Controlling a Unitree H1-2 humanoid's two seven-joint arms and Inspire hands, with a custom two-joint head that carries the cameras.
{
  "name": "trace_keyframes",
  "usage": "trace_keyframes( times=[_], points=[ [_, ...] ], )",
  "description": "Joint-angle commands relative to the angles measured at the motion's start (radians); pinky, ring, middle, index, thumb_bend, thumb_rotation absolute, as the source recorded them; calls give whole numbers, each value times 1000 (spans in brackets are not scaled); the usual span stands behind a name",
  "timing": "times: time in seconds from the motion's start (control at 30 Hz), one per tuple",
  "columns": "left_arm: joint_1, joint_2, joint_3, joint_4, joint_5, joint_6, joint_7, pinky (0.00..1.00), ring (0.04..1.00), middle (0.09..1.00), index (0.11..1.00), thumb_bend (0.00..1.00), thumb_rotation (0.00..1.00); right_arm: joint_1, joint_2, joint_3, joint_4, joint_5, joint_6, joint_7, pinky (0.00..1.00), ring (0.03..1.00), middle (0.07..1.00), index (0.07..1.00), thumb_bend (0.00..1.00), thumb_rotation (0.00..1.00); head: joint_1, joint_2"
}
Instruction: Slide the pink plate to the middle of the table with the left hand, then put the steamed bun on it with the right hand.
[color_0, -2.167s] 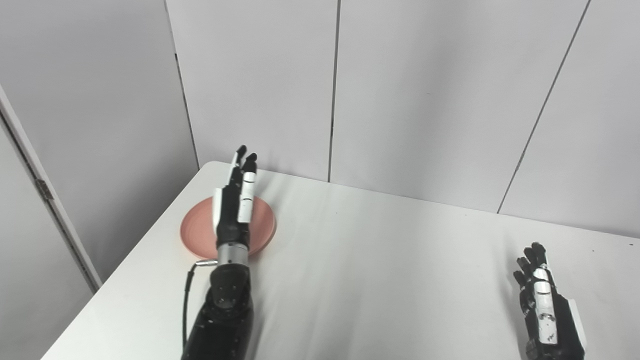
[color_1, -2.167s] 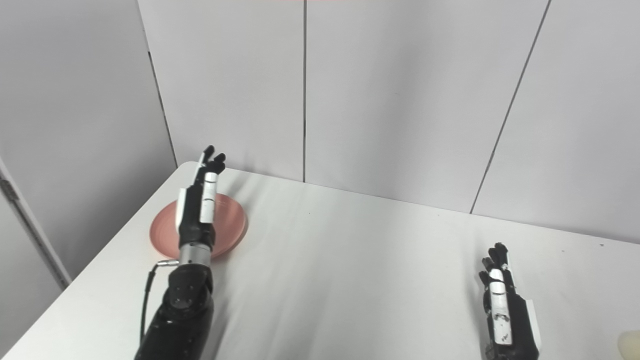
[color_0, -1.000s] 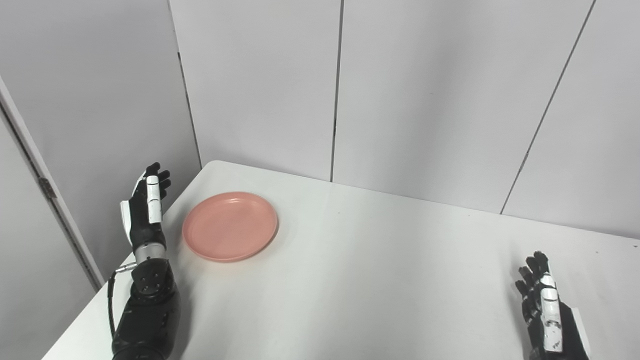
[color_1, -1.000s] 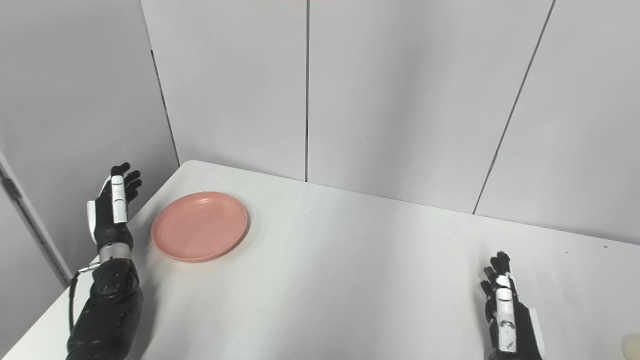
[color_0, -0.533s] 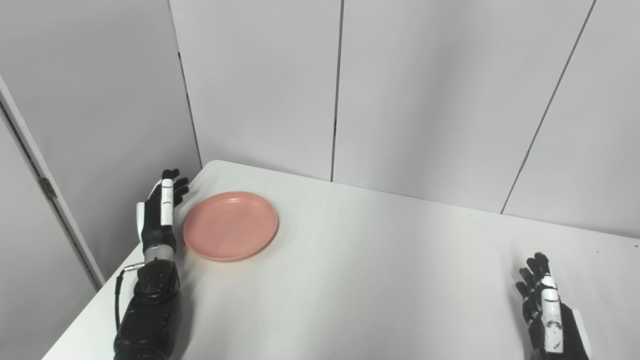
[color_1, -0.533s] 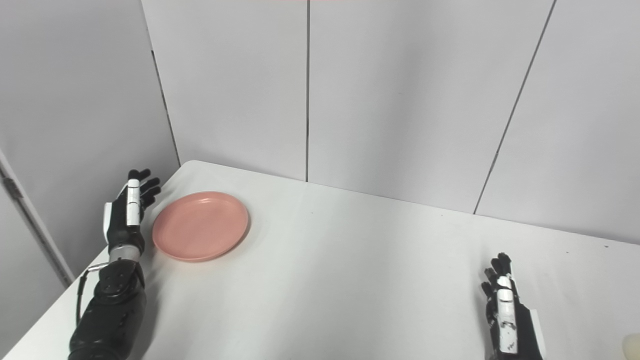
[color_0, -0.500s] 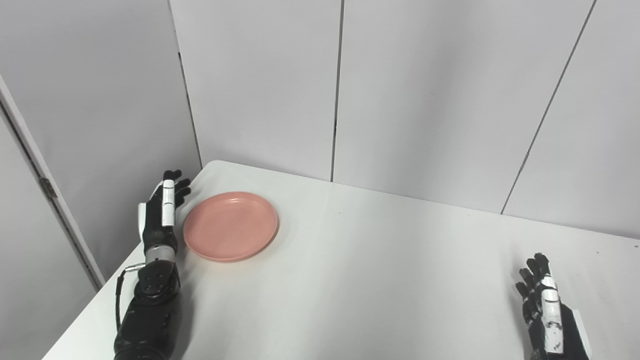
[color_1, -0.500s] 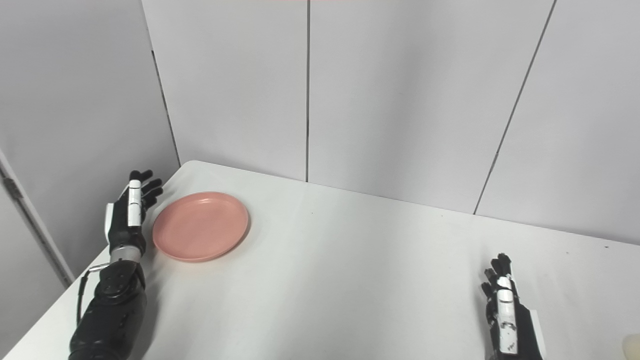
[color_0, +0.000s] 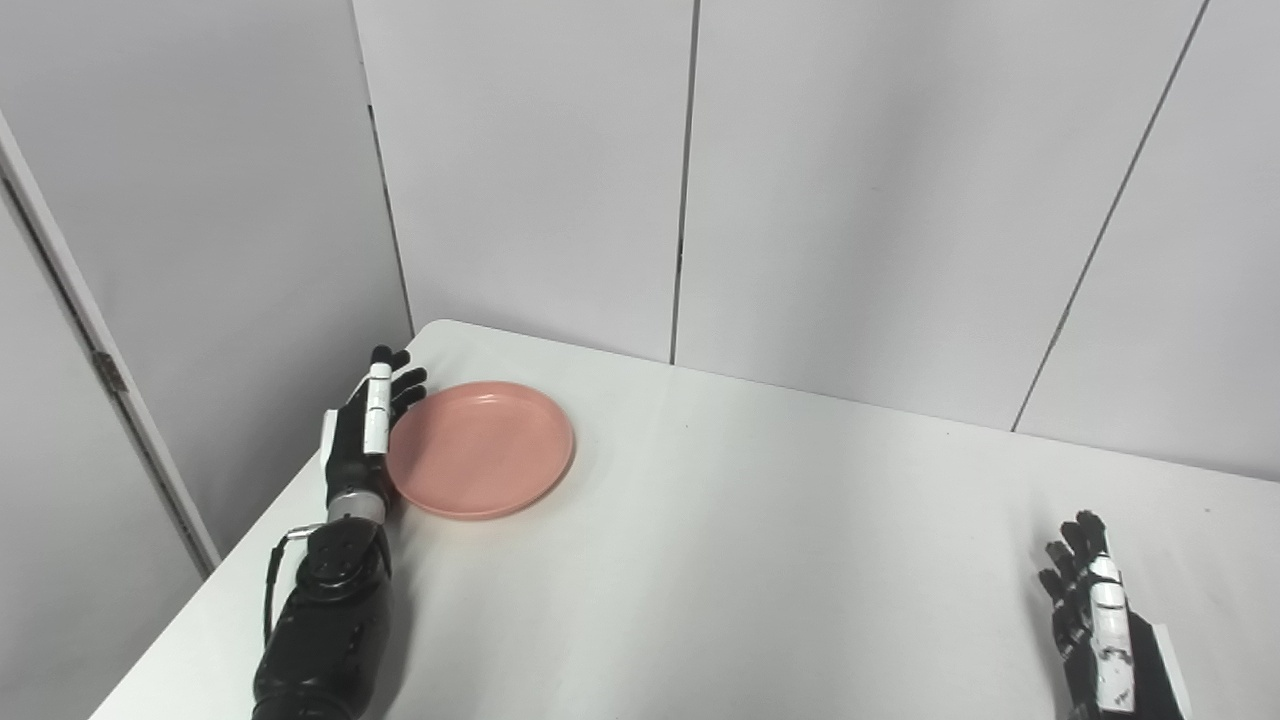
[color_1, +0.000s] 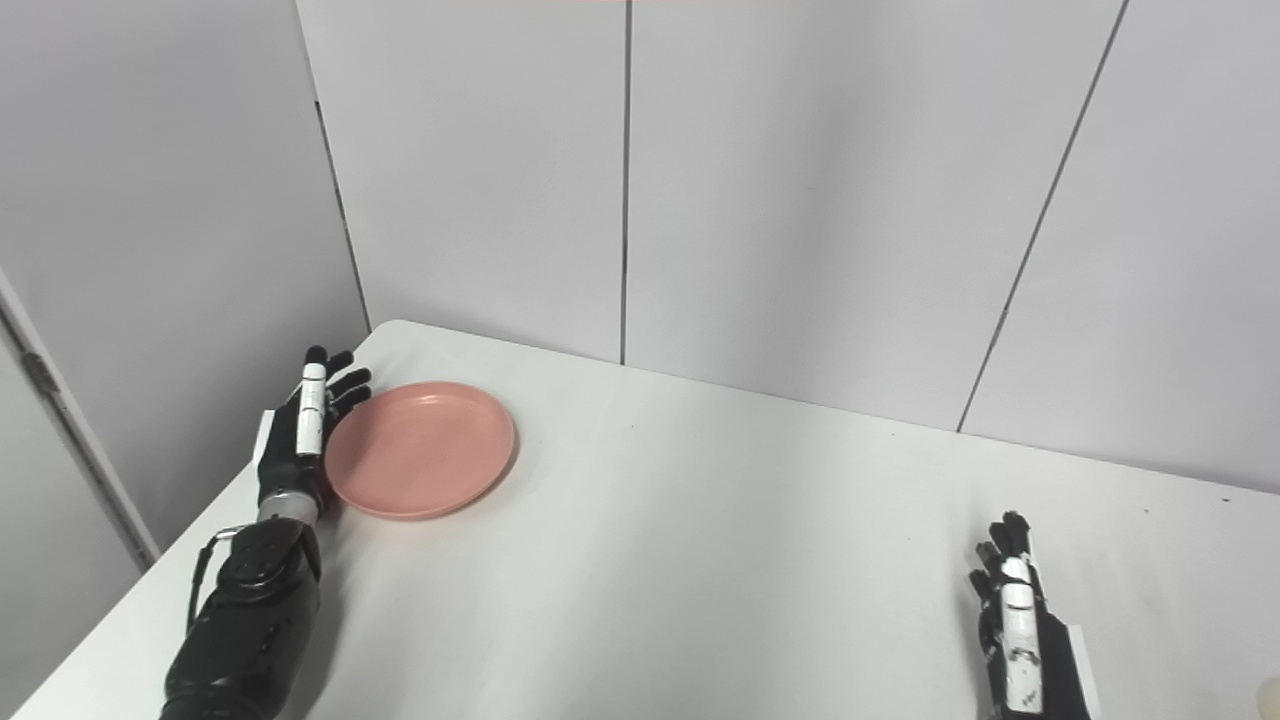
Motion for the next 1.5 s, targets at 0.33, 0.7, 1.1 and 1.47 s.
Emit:
trace_keyframes(
  times=[0.33, 0.7, 1.1, 1.47],
  points=[
    [-55, -49, -28, -32, -47, -6, -71, 824, 780, 775, 764, 800, 1000, -10, 8, 0, -15, -10, -11, -3, 1000, 1000, 1000, 1000, 322, 987, -12, 7],
    [-51, -165, -78, -29, -31, -60, -88, 907, 809, 783, 776, 769, 1000, -14, 12, -4, -9, -23, -14, -9, 1000, 1000, 1000, 1000, 361, 944, -26, 14],
    [6, -256, -165, -112, 21, -26, -98, 909, 835, 798, 802, 737, 1000, -27, 16, -7, 45, -33, -65, -13, 1000, 1000, 1000, 1000, 466, 873, -79, 32],
    [67, -347, -213, -135, 6, -81, -151, 824, 823, 810, 795, 717, 1000, -47, 15, 1, 133, -55, -163, -8, 1000, 978, 990, 986, 589, 860, -211, 73]
  ],
)
